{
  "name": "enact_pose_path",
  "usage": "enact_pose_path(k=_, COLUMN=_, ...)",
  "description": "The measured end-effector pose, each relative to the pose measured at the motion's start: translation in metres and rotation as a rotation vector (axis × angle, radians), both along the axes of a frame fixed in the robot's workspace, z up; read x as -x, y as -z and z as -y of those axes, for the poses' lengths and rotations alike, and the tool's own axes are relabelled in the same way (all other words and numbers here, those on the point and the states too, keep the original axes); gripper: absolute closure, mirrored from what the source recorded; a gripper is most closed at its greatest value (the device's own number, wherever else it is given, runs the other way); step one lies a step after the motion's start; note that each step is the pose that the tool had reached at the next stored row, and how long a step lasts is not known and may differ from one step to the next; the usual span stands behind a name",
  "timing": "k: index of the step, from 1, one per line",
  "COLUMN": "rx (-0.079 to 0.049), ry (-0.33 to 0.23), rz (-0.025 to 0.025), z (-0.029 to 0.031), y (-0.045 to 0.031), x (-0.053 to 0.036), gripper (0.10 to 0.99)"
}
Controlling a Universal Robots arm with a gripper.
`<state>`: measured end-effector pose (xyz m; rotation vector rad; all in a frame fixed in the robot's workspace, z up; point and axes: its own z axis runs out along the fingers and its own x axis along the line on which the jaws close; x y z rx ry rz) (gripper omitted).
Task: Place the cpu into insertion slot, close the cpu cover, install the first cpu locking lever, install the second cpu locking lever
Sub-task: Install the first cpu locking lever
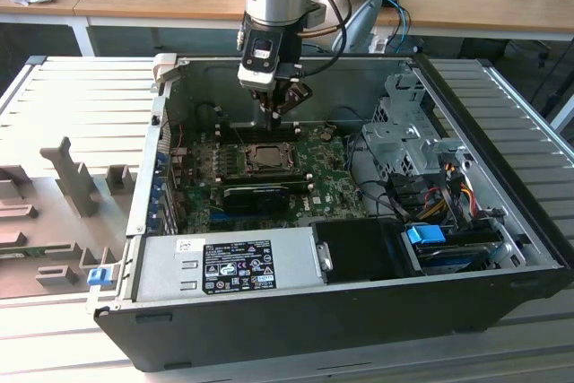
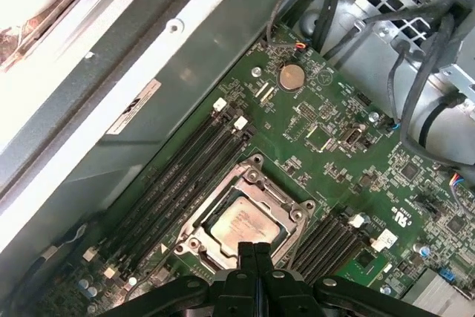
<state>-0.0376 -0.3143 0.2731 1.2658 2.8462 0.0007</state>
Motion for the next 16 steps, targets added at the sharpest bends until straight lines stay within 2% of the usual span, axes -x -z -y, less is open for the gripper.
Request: enact_pose_path(k=16, rx=0.000, ry=-0.102, rz=0.0000, z=0.0000, y=0.0000, x=0.0000, gripper=0.980)
